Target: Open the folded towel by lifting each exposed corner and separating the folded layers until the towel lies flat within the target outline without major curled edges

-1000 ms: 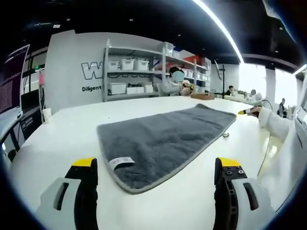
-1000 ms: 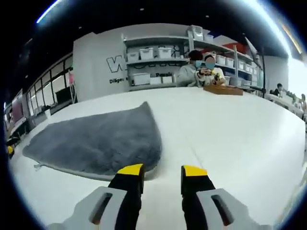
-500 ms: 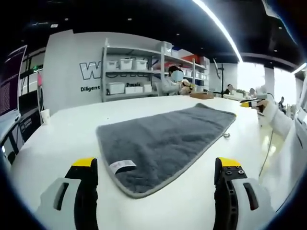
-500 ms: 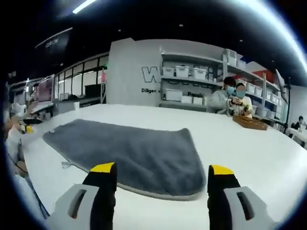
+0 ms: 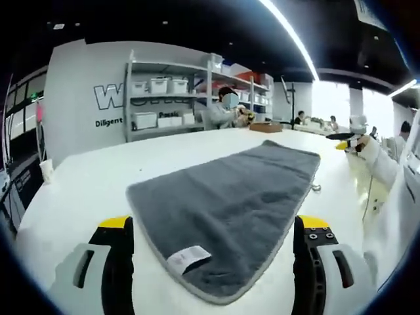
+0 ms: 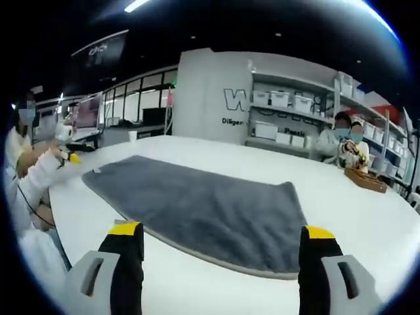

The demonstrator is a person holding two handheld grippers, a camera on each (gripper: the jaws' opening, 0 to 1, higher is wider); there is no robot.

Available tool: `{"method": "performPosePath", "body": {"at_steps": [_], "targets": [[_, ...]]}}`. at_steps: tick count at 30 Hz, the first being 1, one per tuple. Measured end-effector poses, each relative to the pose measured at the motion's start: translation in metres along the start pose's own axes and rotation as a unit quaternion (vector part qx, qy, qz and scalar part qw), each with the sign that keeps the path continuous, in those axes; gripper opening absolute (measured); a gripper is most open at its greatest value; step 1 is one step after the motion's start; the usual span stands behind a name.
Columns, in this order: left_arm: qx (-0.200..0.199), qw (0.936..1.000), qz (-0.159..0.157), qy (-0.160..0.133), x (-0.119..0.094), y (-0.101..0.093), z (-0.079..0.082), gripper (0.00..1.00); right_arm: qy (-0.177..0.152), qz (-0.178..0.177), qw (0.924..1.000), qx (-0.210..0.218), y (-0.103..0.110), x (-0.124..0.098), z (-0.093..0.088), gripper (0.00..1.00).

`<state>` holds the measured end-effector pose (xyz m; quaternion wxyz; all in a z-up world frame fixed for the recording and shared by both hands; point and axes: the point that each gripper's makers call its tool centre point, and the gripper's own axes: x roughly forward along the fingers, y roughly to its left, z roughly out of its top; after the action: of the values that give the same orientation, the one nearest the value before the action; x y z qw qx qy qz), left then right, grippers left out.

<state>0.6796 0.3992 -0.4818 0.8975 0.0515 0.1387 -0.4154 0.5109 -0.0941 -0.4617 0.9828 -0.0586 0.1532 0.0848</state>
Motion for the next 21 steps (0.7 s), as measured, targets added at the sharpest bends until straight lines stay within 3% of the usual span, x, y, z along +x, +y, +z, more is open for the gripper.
{"method": "performPosePath", "body": {"at_steps": [4, 8, 11, 15, 18, 21], "targets": [[-0.013, 0.9996, -0.022, -0.013, 0.024, 0.03, 0.016, 0.99, -0.002, 0.005, 1.0, 0.006, 0.003, 0.001, -0.002, 0.99], [-0.015, 0.9986, -0.051, -0.005, 0.054, 0.055, 0.017, 0.93, -0.001, 0.008, 0.9999, 0.008, 0.003, 0.001, -0.003, 0.99], [-0.042, 0.9967, -0.068, -0.01, 0.081, 0.083, 0.018, 0.9, -0.002, 0.008, 0.9999, 0.008, 0.004, -0.001, -0.003, 0.99], [-0.042, 0.9972, -0.061, -0.009, 0.107, 0.11, 0.018, 0.88, 0.001, 0.006, 1.0, 0.007, 0.003, -0.006, -0.005, 0.99], [-0.084, 0.9949, -0.054, -0.017, 0.124, 0.129, 0.017, 0.86, 0.004, 0.001, 1.0, 0.008, 0.0, -0.01, -0.007, 0.99], [-0.083, 0.9955, -0.043, -0.014, 0.138, 0.147, 0.013, 0.79, 0.008, -0.006, 0.9999, 0.009, -0.005, -0.012, -0.009, 0.99]]}}
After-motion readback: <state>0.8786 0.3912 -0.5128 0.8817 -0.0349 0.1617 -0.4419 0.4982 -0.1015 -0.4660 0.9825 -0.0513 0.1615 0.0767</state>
